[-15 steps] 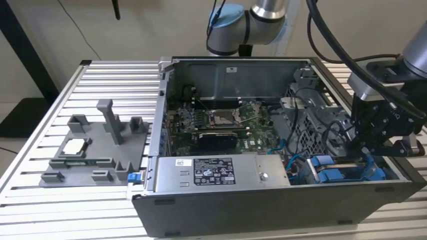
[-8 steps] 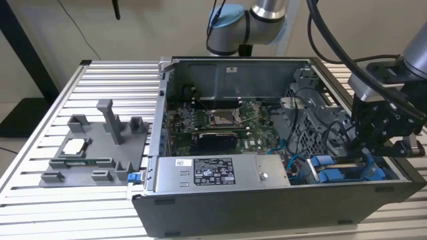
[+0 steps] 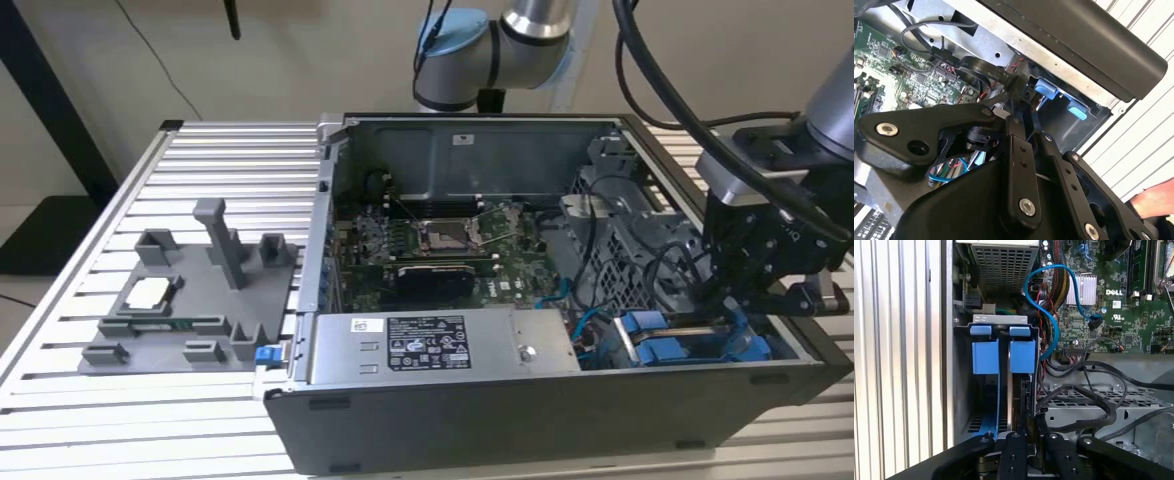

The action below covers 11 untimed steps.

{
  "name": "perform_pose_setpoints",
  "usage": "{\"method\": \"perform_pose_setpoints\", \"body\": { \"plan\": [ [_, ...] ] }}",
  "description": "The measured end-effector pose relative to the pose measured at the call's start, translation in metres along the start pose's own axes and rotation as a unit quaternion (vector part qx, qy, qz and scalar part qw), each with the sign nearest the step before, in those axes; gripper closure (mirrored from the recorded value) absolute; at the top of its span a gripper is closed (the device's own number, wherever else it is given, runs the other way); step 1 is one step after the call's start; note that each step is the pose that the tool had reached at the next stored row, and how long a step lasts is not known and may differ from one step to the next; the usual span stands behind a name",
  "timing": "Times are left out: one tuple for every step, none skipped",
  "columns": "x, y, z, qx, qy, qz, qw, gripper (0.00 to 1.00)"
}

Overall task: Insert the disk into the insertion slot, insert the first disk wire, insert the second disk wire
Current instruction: 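Insert the first disk wire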

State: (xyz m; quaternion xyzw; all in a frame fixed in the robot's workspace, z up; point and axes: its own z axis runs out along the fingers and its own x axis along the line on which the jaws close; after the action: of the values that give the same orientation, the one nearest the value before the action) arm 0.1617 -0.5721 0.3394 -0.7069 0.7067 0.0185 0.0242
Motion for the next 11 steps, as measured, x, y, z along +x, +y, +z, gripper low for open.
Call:
{"method": "perform_pose_setpoints", "body": {
  "plan": [
    [0.0000, 0.0000, 0.0001, 0.0000, 0.0001, 0.000, 1.0000, 0.81],
    [0.0000, 0.0000, 0.0005, 0.0000, 0.0001, 0.000, 1.0000, 0.81],
    [0.0000, 0.0000, 0.0011, 0.0000, 0.0001, 0.000, 1.0000, 0.81],
    [0.0001, 0.0000, 0.0023, 0.0001, -0.0001, 0.000, 1.0000, 0.81],
    [0.0002, 0.0000, 0.0034, 0.0001, 0.0001, 0.000, 1.0000, 0.81],
    [0.0003, 0.0000, 0.0046, 0.0002, 0.0005, 0.000, 1.0000, 0.81],
    [0.0003, 0.0000, 0.0055, 0.0002, 0.0008, 0.000, 1.0000, 0.81],
    [0.0004, 0.0000, 0.0062, 0.0002, 0.0008, 0.000, 1.0000, 0.81],
    [0.0004, 0.0000, 0.0072, 0.0001, -0.0003, 0.000, 1.0000, 0.80],
    [0.0005, 0.0001, 0.0073, 0.0002, -0.0002, 0.000, 1.0000, 0.80],
    [0.0005, 0.0001, 0.0073, 0.0001, -0.0002, 0.000, 1.0000, 0.80]
  ]
}}
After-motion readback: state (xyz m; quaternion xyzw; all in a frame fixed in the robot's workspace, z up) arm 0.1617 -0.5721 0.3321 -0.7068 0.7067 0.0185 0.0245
